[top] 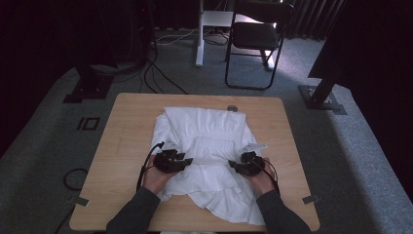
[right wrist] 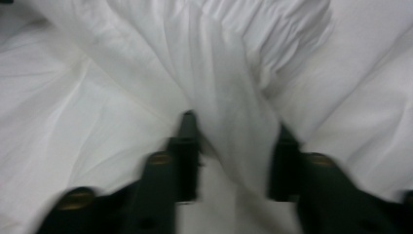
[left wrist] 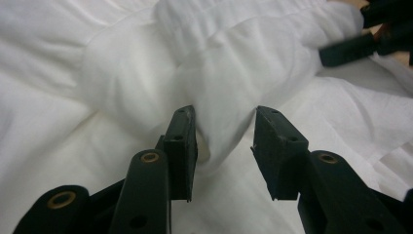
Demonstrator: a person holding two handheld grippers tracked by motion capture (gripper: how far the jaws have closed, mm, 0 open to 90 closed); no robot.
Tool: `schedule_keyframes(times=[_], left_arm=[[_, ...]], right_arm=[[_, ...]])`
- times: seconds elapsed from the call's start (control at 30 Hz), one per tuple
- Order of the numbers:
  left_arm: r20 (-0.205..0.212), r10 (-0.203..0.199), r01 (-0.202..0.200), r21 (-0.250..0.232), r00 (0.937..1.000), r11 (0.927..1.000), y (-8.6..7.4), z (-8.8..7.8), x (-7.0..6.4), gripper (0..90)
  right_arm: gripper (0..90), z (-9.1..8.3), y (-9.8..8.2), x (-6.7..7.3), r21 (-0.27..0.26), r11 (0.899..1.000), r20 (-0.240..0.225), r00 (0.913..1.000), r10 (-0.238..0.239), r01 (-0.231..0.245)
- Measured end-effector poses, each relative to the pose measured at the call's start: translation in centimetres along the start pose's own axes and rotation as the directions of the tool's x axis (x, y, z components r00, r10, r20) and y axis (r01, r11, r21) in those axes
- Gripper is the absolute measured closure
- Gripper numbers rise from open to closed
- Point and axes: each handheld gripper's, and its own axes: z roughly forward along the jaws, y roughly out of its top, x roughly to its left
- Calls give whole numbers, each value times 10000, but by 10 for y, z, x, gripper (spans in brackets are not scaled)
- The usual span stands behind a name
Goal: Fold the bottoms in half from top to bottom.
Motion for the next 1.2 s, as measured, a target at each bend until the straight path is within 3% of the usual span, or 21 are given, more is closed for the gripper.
schedule_keyframes(times=[0.03, 0.1, 0.17, 0.2, 0.23, 0.27, 0.3, 0.37, 0.47, 0.5, 0.57, 0.63, 0.67, 0.7, 0.77, 0.97, 1.03, 1.07, 1.2], left_arm=[[-76, 4, -4, -104, 10000, 9999, 2, -4, 1, 613], [-212, 35, -42, -337, 9998, 9994, 10, -11, 5, 615], [-311, 39, -54, -465, 9995, 9989, 16, -14, 6, 645], [-504, 27, -66, -771, 9987, 9970, 28, -18, 9, 663], [-504, 27, -66, -771, 9987, 9970, 28, -18, 9, 684], [-700, -34, -30, -913, 9975, 9958, 41, -16, 13, 719], [-807, -30, -38, -846, 9967, 9964, 47, -13, 16, 758], [-975, 41, -102, -620, 9952, 9980, 58, -2, 19, 839], [-1366, 14, -3, 83, 9906, 10000, 66, 23, 25, 876], [-1366, 14, -3, 83, 9906, 10000, 66, 23, 25, 876], [-959, -418, 492, 760, 9945, 9959, 62, 49, 33, 876], [-916, -390, 495, 1161, 9950, 9920, 56, 62, 35, 870], [-916, -390, 495, 1161, 9950, 9920, 56, 62, 35, 868], [-813, -567, 668, 1278, 9951, 9895, 52, 70, 35, 867], [-764, -443, 538, 1266, 9961, 9905, 50, 71, 32, 864], [-178, 2, 8, 584, 9998, 9983, 41, 56, 16, 817], [357, 215, -222, 185, 9991, 9996, 29, 48, 5, 809], [357, 215, -222, 185, 9991, 9996, 29, 48, 5, 807], [1078, 612, -642, 248, 9923, 9976, 10, 41, -7, 787]], right_arm=[[500, -3, -1, 0, -54, 10000, -217, 9998, 5, -7], [417, -14, 1, 1, -397, 9992, -159, 9998, -106, 100], [416, -28, 8, -1, -928, 9956, -154, 9997, -165, 150], [417, -34, 12, -3, -1216, 9925, -136, 9999, -94, 77], [441, -38, 16, -7, -1466, 9892, -104, 9999, 56, -71], [535, -41, 20, -12, -1657, 9858, -77, 9996, 254, -263], [684, -42, 25, -18, -1746, 9833, -17, 9987, 514, -509], [807, -36, 32, -30, -1741, 9800, 276, 9944, 1022, -959], [841, -16, 40, -45, -1326, 9793, 505, 9857, 1606, -1527], [843, -8, 42, -49, -1070, 9815, 544, 9848, 1652, -1587], [843, 7, 43, -54, -657, 9844, 636, 9839, 1672, -1631], [839, 21, 42, -56, -233, 9858, 681, 9835, 1677, -1665], [839, 21, 42, -56, -233, 9858, 681, 9835, 1677, -1665], [830, 32, 40, -58, 61, 9843, 650, 9823, 1755, -1762], [827, 36, 38, -58, 138, 9826, 414, 9820, 1844, -1851], [784, 18, 32, -51, -588, 9823, -664, 9825, 1738, -1777], [768, 10, 28, -46, -735, 9849, -837, 9850, 1507, -1569], [757, 6, 26, -43, -790, 9864, -895, 9865, 1372, -1444], [709, -12, 21, -40, -1144, 9871, -733, 9919, 1038, -1117]])
